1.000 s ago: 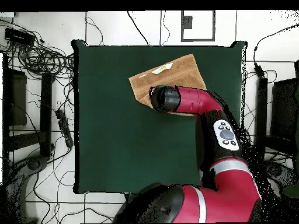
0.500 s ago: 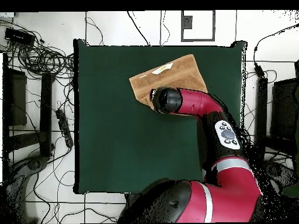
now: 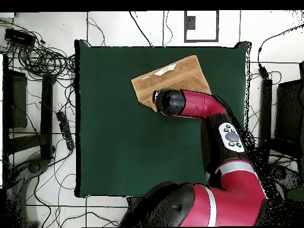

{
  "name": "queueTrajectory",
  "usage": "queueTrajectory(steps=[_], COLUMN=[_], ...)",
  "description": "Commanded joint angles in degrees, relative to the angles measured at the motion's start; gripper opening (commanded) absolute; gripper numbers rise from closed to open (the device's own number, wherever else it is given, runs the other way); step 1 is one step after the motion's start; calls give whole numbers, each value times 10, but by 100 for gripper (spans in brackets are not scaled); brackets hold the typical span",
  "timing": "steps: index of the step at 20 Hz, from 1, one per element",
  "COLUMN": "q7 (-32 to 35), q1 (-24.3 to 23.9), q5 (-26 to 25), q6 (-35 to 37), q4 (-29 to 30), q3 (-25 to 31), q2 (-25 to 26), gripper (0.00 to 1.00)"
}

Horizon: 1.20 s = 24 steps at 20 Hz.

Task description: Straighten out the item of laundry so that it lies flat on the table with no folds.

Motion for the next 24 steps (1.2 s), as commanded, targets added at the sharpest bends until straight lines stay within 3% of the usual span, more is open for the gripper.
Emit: queueTrajectory(steps=[1,4,7,18,19,24], q7=[31,74,87,94,87,73], q1=[27,48,53,52,51,45], q5=[-15,1,24,59,61,63], q6=[-13,5,35,15,15,22], q4=[87,174,229,303,302,295], q3=[31,7,5,11,11,18], q2=[-39,-134,-194,-235,-233,-228], gripper=[0,0,0,0,100,100])
